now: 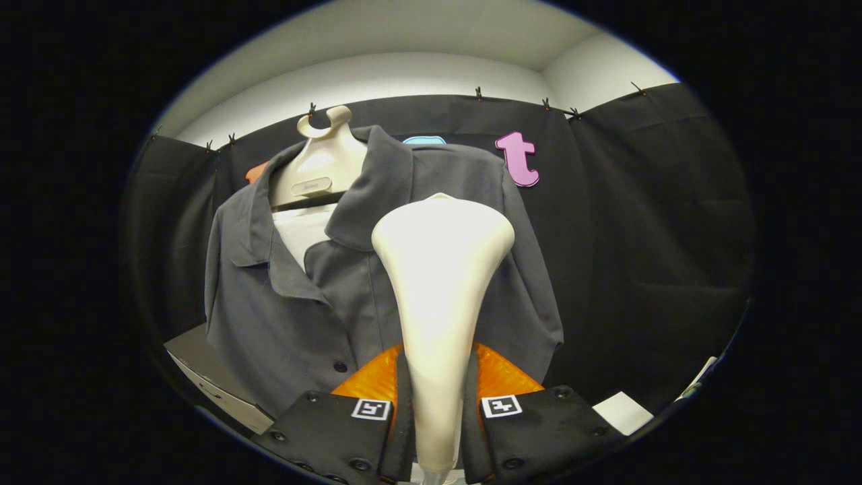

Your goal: Iron the clothes twice with a garment steamer, once on the left side and once on the right side.

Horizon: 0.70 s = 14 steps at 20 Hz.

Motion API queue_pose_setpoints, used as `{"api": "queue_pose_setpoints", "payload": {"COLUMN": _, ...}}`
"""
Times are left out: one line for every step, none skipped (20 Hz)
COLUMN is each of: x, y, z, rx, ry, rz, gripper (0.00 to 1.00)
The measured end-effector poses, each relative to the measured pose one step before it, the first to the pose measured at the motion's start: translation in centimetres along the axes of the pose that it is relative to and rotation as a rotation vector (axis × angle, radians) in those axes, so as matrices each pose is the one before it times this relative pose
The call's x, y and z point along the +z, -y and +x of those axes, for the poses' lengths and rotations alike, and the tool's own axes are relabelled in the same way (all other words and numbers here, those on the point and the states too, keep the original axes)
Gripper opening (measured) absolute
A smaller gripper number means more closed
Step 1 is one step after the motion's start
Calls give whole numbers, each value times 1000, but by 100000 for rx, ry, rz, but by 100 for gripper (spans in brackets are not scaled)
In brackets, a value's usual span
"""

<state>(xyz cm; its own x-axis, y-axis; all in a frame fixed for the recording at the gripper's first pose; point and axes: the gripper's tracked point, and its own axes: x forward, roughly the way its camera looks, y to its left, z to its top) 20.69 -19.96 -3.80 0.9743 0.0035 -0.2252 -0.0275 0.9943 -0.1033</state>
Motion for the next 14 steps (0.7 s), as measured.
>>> {"api": "queue_pose_setpoints", "payload": {"x": -506, "y": -155, "z": 272, "rx": 692, "ry": -487, "rz": 839, "gripper": 35}}
{"api": "queue_pose_setpoints", "payload": {"x": -717, "y": 0, "z": 100, "rx": 435, "ry": -845, "rz": 334, "gripper": 35}}
{"api": "queue_pose_setpoints", "payload": {"x": -663, "y": 102, "z": 121, "rx": 469, "ry": -886, "rz": 232, "gripper": 35}}
{"api": "queue_pose_setpoints", "payload": {"x": -751, "y": -4, "z": 130, "rx": 734, "ry": -911, "rz": 333, "gripper": 35}}
{"api": "queue_pose_setpoints", "payload": {"x": -700, "y": 66, "z": 130, "rx": 540, "ry": -742, "rz": 507, "gripper": 35}}
{"api": "queue_pose_setpoints", "payload": {"x": -819, "y": 135, "z": 135, "rx": 249, "ry": -1099, "rz": 352, "gripper": 35}}
{"api": "queue_pose_setpoints", "payload": {"x": -830, "y": 68, "z": 42, "rx": 177, "ry": -1105, "rz": 342, "gripper": 35}}
{"api": "queue_pose_setpoints", "payload": {"x": -851, "y": 110, "z": 49, "rx": 187, "ry": -1029, "rz": 82, "gripper": 35}}
{"api": "queue_pose_setpoints", "payload": {"x": -861, "y": 101, "z": 2, "rx": 55, "ry": -848, "rz": -118, "gripper": 35}}
{"api": "queue_pose_setpoints", "payload": {"x": -971, "y": 173, "z": 90, "rx": -16, "ry": -1009, "rz": -270, "gripper": 35}}
{"api": "queue_pose_setpoints", "payload": {"x": -1016, "y": 257, "z": -17, "rx": -66, "ry": -1316, "rz": -300, "gripper": 36}}
{"api": "queue_pose_setpoints", "payload": {"x": -1023, "y": 193, "z": -58, "rx": 60, "ry": -1221, "rz": -272, "gripper": 36}}
{"api": "queue_pose_setpoints", "payload": {"x": -1007, "y": 63, "z": 47, "rx": 357, "ry": -1386, "rz": -212, "gripper": 36}}
{"api": "queue_pose_setpoints", "payload": {"x": -954, "y": 102, "z": 137, "rx": 383, "ry": -1192, "rz": 284, "gripper": 35}}
